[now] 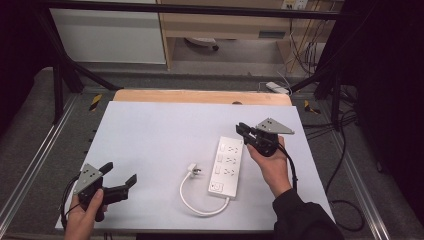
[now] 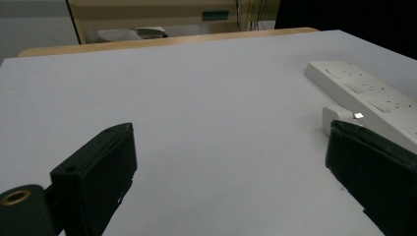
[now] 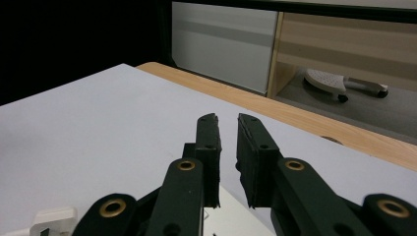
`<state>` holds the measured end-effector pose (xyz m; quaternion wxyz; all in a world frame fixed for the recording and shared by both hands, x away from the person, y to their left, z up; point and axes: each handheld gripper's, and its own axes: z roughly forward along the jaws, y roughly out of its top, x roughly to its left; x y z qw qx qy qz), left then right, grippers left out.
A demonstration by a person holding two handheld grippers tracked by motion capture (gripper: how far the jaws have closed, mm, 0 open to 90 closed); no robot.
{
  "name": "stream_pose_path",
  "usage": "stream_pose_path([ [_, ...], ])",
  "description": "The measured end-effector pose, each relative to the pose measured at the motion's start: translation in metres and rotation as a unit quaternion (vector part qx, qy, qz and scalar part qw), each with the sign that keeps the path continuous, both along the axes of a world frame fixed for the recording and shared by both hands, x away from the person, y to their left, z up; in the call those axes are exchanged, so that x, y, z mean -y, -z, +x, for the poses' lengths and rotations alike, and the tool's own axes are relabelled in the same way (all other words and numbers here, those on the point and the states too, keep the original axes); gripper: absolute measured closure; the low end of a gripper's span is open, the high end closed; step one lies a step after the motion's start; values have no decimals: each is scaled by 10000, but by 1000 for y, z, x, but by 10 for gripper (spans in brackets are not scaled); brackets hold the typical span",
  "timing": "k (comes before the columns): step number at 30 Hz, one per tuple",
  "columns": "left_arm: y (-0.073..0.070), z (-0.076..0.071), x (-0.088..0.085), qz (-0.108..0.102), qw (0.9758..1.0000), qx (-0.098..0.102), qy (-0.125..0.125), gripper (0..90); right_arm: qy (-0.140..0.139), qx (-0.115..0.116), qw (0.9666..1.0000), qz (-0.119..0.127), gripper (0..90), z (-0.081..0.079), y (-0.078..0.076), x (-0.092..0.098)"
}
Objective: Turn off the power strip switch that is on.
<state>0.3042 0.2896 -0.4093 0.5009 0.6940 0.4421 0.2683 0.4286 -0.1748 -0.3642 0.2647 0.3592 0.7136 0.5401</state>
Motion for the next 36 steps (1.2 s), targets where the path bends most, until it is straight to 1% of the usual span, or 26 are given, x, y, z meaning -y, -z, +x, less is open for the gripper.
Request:
stream_pose_path([
  [6,0,0,0,-5,10000,0,5,52,-47,1,10000,44,847,4,4,-5],
  [18,0,0,0,8,10000,3,5,52,-116,-18,9999,21,893,8,10,-10],
  [34,0,0,0,20,10000,8,14,53,-126,-107,9999,-49,900,15,20,-17],
  [36,0,0,0,21,10000,8,13,52,-139,-141,9998,-10,900,16,21,-18],
])
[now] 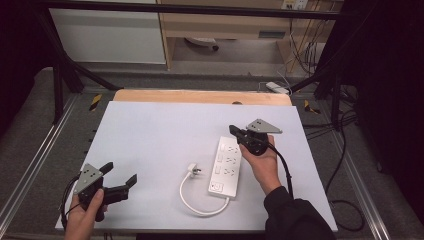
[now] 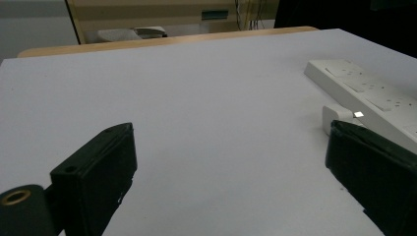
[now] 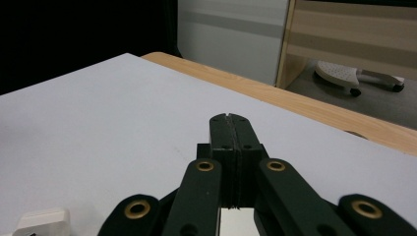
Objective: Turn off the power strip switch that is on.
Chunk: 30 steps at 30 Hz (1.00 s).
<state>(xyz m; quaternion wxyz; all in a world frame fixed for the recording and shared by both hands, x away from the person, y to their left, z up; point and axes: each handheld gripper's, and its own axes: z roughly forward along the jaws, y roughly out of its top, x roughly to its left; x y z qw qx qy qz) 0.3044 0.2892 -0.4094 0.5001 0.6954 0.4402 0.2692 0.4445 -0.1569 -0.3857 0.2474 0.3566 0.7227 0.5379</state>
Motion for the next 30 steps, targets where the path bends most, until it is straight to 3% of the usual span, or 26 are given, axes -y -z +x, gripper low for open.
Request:
stream_pose_path([
  [6,0,0,0,1,10000,5,6,53,18,-99,9999,63,900,4,5,-2],
  [30,0,0,0,21,10000,5,9,53,42,-345,9993,-142,900,13,25,-12],
])
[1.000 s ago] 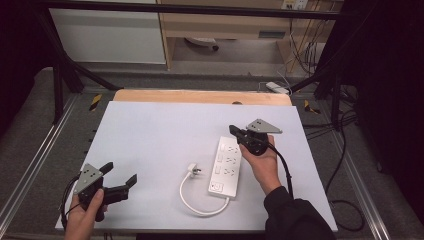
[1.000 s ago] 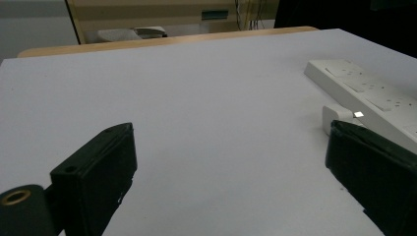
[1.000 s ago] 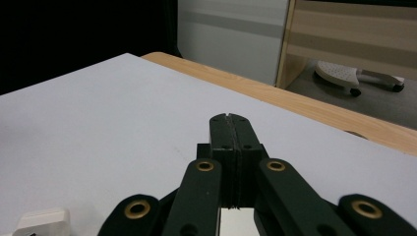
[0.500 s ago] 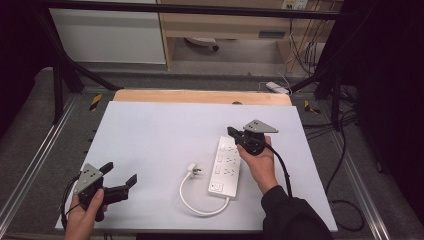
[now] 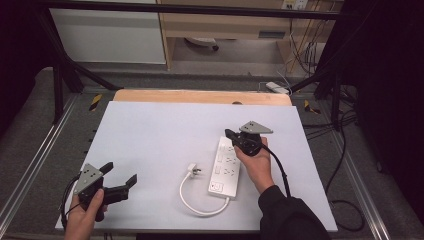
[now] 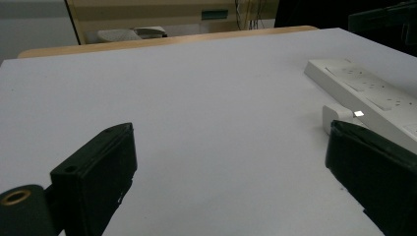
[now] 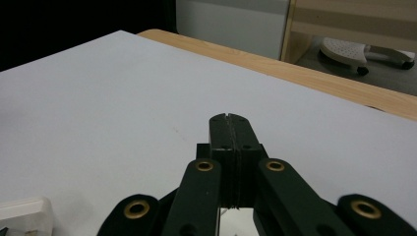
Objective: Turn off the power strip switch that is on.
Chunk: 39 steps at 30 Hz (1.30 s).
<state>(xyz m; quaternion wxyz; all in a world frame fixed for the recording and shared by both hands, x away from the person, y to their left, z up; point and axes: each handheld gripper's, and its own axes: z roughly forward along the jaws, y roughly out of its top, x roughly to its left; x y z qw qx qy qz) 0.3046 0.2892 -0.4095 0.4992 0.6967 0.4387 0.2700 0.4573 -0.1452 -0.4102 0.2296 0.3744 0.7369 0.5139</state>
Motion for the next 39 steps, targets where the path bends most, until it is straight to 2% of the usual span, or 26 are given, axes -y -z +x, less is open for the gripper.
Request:
stream_pose_path([
  [22,0,0,0,9,10000,1,5,53,52,-157,9998,-140,900,5,13,-3],
  [39,0,0,0,15,10000,-2,7,53,48,-319,9992,-235,900,3,26,-5],
])
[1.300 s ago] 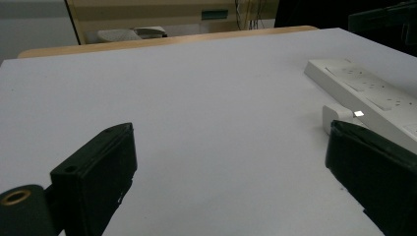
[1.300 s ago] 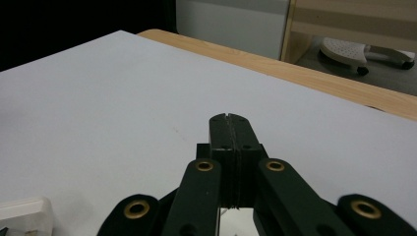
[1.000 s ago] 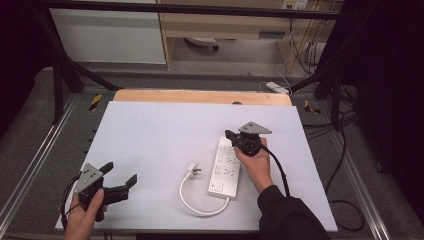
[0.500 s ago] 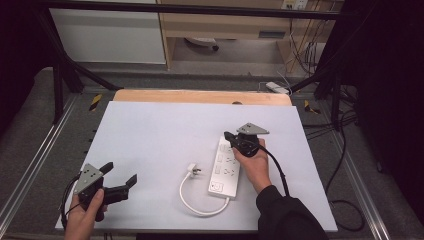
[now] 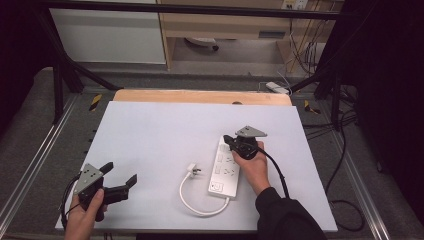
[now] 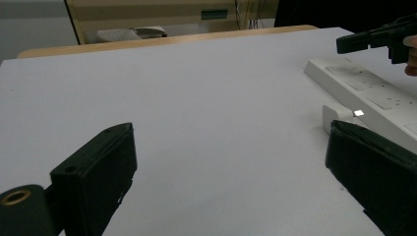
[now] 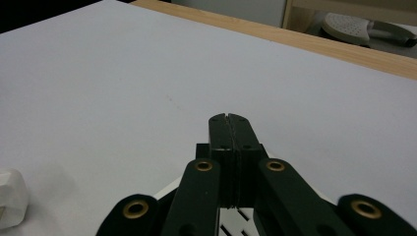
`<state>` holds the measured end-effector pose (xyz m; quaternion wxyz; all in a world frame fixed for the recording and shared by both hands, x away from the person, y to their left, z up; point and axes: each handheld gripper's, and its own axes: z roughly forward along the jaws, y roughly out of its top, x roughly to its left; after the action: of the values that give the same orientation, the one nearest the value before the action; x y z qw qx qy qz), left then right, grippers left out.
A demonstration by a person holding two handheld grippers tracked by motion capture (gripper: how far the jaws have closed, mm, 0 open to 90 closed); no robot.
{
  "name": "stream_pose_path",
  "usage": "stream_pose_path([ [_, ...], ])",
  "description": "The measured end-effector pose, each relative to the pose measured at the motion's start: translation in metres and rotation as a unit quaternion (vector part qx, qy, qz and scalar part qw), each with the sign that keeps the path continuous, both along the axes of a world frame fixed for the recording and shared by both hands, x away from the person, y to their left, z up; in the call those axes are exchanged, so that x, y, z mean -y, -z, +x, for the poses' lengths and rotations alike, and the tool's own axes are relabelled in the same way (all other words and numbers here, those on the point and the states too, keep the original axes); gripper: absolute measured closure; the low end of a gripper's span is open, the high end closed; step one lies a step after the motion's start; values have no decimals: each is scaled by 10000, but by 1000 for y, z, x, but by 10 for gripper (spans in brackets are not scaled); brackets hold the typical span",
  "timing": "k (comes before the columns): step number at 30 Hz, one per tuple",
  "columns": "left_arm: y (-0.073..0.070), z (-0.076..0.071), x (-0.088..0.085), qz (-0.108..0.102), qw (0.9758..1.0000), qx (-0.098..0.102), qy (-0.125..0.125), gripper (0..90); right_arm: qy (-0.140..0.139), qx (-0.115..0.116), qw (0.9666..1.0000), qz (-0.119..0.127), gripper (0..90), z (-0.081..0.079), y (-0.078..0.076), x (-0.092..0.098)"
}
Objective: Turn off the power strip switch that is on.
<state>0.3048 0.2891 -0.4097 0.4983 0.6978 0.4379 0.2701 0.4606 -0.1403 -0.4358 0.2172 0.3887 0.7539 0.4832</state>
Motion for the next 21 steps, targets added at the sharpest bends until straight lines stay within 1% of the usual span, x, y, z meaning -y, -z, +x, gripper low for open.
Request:
stream_pose_path([
  [5,0,0,0,0,10000,-3,-1,52,17,-44,10000,-49,900,0,3,0],
  [12,0,0,0,6,10000,1,5,52,-55,-88,9999,-86,900,-1,7,-2],
  [21,0,0,0,22,10000,-4,20,54,-37,-140,9998,-120,900,1,12,-4],
])
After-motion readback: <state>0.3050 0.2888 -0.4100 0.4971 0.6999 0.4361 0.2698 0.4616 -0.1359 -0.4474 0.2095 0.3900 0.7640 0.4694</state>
